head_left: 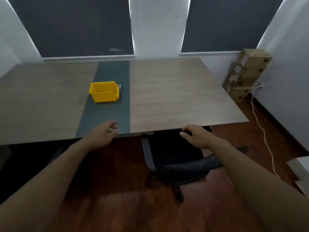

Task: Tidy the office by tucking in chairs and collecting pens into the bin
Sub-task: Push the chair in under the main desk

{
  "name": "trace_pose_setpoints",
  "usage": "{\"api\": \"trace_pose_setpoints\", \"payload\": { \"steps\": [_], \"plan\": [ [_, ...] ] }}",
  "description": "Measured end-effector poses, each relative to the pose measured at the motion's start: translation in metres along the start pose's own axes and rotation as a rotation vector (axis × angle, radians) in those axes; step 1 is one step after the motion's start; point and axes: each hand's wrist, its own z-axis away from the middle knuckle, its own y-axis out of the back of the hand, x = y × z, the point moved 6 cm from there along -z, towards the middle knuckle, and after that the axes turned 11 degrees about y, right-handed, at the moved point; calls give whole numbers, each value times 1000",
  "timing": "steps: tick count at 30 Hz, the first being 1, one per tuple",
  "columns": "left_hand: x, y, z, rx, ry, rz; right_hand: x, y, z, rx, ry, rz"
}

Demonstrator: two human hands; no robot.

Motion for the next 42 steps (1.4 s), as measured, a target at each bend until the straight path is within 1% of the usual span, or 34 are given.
{"api": "trace_pose_setpoints", "payload": {
  "steps": [3,4,6,8,11,13,15,16,18,19,23,29,39,42],
  "plan": [
    [41,-62,18,-63,-49,8,50,-12,27,-88,-54,53],
    [53,-88,26,-112,-37,2,67,-19,35,-123,-73,75],
    [77,-136,32,-167,-46,10,98,-30,49,-151,-100,162],
    [102,-183,35,-232,-50,-1,119,-36,66,-181,-172,233],
    [139,-245,41,-291,-68,-46,147,-58,87,-202,-230,261],
    [155,-282,44,-332,-49,-85,159,-71,94,-178,-255,267],
    [161,-310,47,-299,-21,-236,161,-75,95,-123,-232,273],
    [161,-318,47,-232,-15,-314,160,-76,94,-115,-208,289],
    [162,-326,48,-117,-17,-382,161,-74,91,-113,-169,304],
    [164,-327,47,-92,-29,-395,163,-72,89,-121,-154,302],
    [167,-326,40,-93,-63,-428,171,-71,80,-163,-114,303],
    [166,-318,22,-8,-70,-431,174,-68,60,-200,-85,309],
    [188,-309,-49,-13,-122,-434,194,-42,14,-102,-121,300],
    [199,-308,-73,4,-128,-425,203,-30,-2,-98,-129,300]
  ]
}}
